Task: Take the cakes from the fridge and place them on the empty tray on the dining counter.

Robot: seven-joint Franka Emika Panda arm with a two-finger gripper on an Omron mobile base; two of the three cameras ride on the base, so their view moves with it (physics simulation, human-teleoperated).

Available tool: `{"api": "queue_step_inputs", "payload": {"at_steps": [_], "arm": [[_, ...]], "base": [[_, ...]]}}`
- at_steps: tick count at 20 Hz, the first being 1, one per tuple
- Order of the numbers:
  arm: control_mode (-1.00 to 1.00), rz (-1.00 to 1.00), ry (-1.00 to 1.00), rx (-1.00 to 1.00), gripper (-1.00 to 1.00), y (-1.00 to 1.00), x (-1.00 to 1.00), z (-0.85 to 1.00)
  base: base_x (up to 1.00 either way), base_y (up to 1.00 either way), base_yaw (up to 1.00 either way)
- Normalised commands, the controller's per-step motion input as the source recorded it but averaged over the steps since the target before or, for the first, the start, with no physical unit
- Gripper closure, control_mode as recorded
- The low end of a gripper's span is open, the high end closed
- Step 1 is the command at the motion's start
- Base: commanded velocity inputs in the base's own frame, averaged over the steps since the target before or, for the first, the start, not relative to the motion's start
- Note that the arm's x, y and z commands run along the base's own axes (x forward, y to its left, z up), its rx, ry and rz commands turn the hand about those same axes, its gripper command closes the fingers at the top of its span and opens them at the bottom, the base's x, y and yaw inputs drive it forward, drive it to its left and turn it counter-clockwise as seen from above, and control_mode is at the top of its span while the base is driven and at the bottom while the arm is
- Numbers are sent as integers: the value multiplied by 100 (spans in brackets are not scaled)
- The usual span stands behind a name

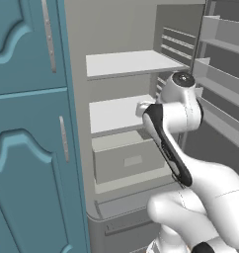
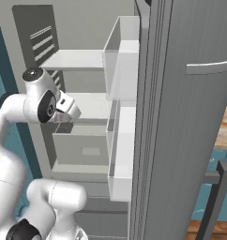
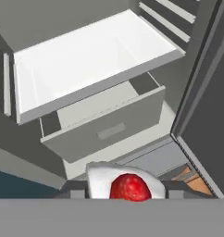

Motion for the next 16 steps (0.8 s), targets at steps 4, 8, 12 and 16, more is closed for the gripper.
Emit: {"api": "queue_step_inputs", "payload": {"at_steps": [4,8,12,16], "arm": [[-100,0,8,0,100,1,-91,10],[-100,0,3,0,100,3,-62,16],[-100,0,-2,0,100,0,-42,4],[100,0,0,0,100,0,0,0]], "base": [[0,0,0],[0,0,0],[0,0,0],[-89,1,0]]}}
